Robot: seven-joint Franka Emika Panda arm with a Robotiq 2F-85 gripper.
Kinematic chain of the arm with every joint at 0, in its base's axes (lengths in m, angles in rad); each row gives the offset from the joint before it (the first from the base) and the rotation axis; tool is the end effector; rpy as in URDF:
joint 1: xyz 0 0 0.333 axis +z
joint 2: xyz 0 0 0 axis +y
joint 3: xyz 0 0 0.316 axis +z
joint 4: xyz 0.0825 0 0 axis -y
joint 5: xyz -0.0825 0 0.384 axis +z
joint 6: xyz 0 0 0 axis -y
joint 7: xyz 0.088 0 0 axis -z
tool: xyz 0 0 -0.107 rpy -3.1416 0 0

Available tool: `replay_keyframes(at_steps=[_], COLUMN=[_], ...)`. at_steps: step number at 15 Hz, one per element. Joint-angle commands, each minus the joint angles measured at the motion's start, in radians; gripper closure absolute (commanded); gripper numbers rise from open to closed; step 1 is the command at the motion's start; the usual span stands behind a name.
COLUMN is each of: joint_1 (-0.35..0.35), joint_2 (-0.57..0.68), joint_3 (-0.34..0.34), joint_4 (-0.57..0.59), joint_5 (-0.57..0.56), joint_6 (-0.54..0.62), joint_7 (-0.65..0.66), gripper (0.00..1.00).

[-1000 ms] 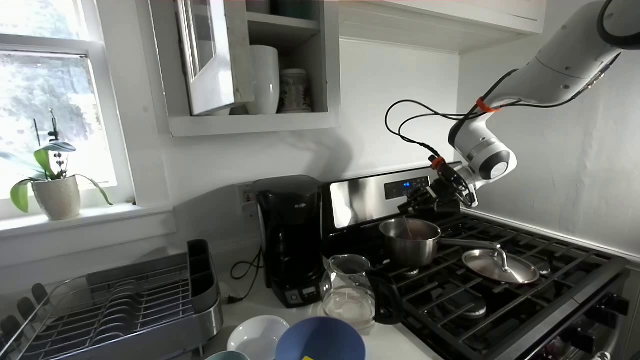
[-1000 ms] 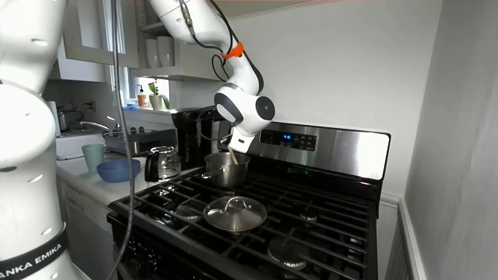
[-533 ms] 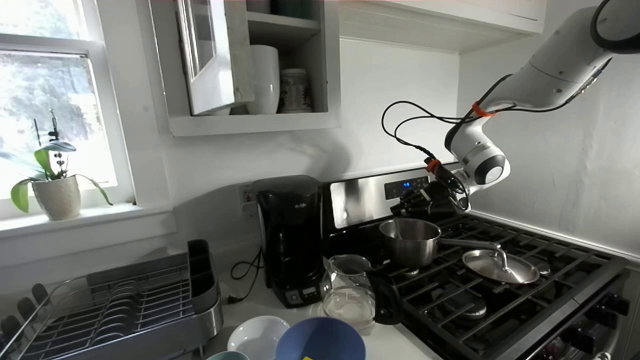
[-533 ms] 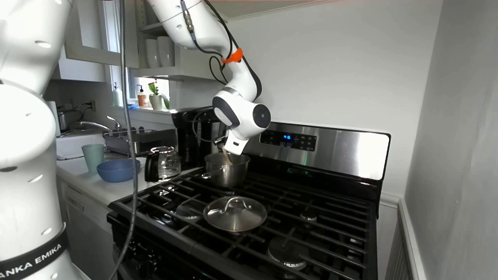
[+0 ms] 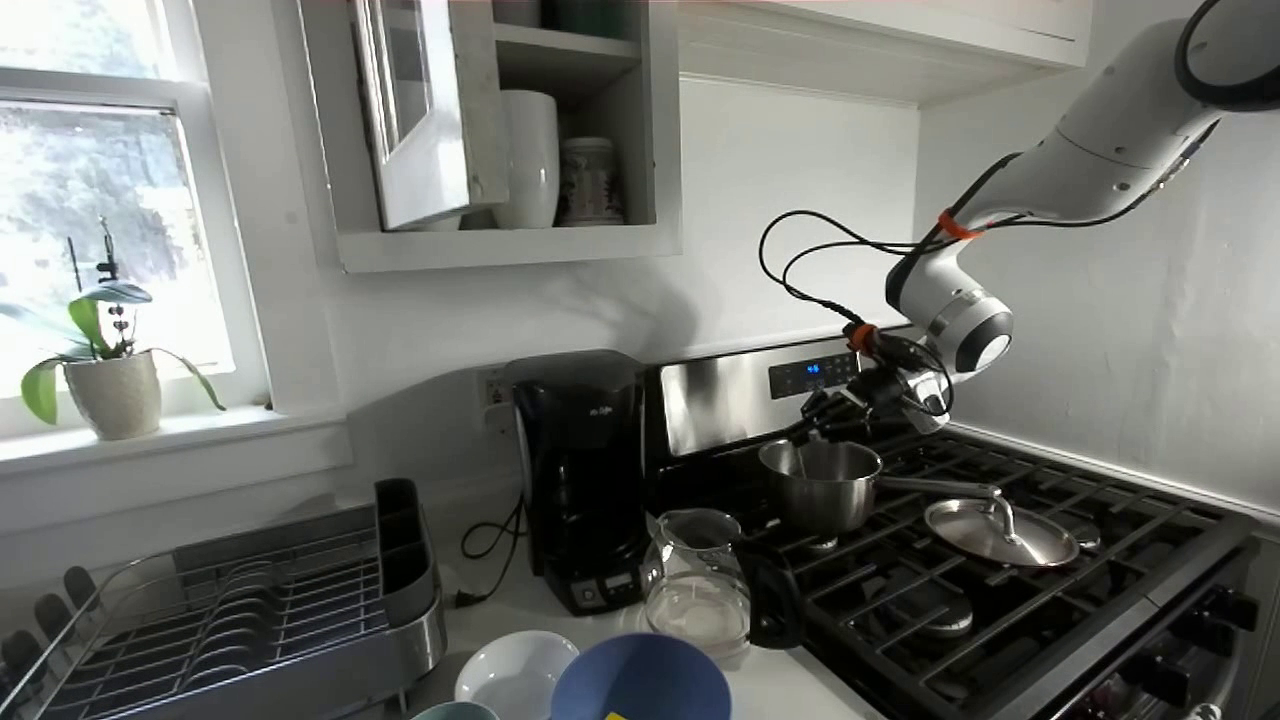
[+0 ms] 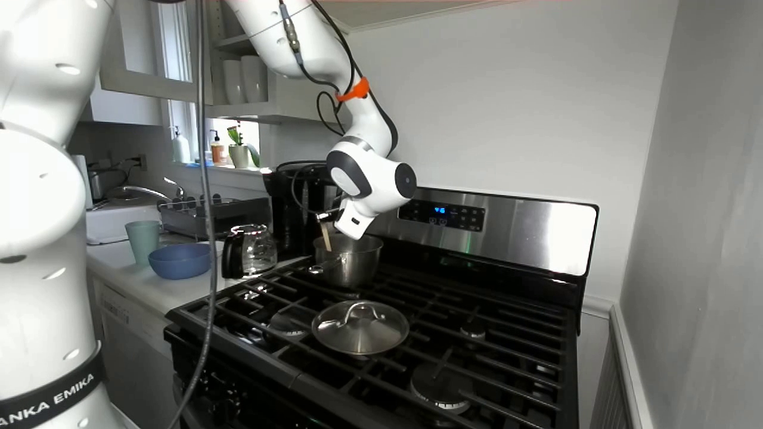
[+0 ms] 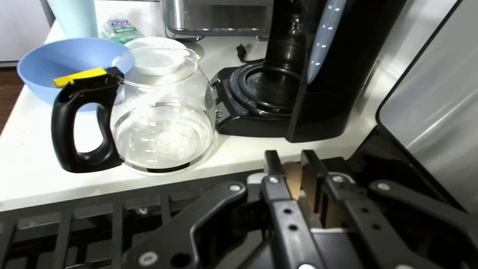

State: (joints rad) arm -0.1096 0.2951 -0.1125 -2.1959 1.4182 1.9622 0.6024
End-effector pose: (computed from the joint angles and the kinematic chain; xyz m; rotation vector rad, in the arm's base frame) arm 0.5361 -0.0549 0.2514 -1.2819 1.6305 0.7000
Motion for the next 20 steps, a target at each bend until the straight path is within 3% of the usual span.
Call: replay_keyframes(at_steps=[1, 10, 16, 20], joint_1=[0.018, 0.012, 0.002, 0.002], joint_2=[0.004, 0.009, -0.001, -0.01], joint_3=[-0.026, -0.007, 0.008, 0.011], joint_4=[0.009, 0.042, 0.033, 0.019], joint_5=[-0.089, 0.044, 0.164, 0.142], joint_6=[0.059, 0.252, 0.201, 0.121], joint_7=[0.129, 0.003, -0.142, -0.128], gripper=[0.95, 0.95, 0.95, 0.95])
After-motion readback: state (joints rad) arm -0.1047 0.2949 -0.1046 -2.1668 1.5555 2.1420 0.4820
